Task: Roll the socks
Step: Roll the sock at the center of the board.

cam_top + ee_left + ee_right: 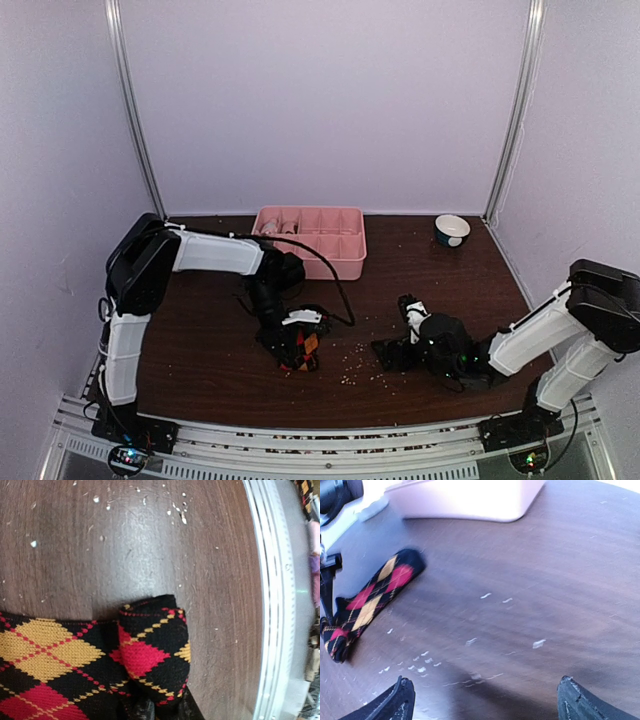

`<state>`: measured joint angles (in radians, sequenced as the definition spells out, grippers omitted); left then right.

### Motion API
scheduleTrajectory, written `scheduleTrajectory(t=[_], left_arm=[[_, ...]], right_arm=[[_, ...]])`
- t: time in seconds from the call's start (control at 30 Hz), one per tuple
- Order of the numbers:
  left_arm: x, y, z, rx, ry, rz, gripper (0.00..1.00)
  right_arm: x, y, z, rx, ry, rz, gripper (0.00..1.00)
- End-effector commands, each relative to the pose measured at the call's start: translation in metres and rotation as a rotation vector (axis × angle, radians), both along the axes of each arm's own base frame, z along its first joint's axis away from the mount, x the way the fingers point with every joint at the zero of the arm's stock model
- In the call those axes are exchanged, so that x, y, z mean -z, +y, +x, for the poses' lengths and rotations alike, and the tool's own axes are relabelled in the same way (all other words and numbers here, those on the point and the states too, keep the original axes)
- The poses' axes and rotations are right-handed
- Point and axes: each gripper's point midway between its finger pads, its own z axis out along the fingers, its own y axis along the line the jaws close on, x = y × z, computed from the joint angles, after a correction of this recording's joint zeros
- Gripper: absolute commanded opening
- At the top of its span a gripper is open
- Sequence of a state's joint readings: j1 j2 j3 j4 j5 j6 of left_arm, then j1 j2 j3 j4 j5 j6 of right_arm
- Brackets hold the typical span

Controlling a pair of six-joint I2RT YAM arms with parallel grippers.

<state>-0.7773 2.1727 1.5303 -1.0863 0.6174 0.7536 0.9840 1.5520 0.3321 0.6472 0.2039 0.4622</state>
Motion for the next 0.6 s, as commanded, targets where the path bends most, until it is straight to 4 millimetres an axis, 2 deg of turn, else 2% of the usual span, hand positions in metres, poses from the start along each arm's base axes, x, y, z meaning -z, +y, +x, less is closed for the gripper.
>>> scheduleTrajectory(t=[0.0, 0.07, 0.17, 0.27, 0.33, 0.43, 0.57], left_arm=[[0.003, 0.006, -0.010, -0.024, 0.171, 0.036, 0.13], [0.006, 0.005, -0.011, -0.029, 0.186, 0.039, 0.13], [0.010, 0.006, -0.011, -0.035, 0.201, 0.059, 0.13], [0.011, 0.008, -0.010, -0.048, 0.220, 0.064, 0.13], [0.011, 0.009, -0.011, -0.054, 0.237, 0.066, 0.13], [0.013, 0.009, -0.012, -0.047, 0.262, 0.075, 0.14], [0.010, 0.006, -0.011, -0.047, 0.276, 0.059, 0.14]], right_arm=[[-0.015, -0.012, 0.001, -0.021, -0.109, 0.050, 1.00], [-0.017, 0.022, -0.025, -0.247, -0.186, -0.006, 1.00], [-0.017, 0.058, -0.061, -0.530, -0.286, -0.046, 0.99], [-0.017, 0.091, -0.081, -0.737, -0.332, -0.079, 0.89], [-0.014, 0.113, -0.085, -0.840, -0.356, -0.139, 0.82], [-0.014, 0.142, -0.082, -0.929, -0.409, -0.208, 0.72], [-0.010, 0.167, -0.078, -1.011, -0.442, -0.266, 0.63]])
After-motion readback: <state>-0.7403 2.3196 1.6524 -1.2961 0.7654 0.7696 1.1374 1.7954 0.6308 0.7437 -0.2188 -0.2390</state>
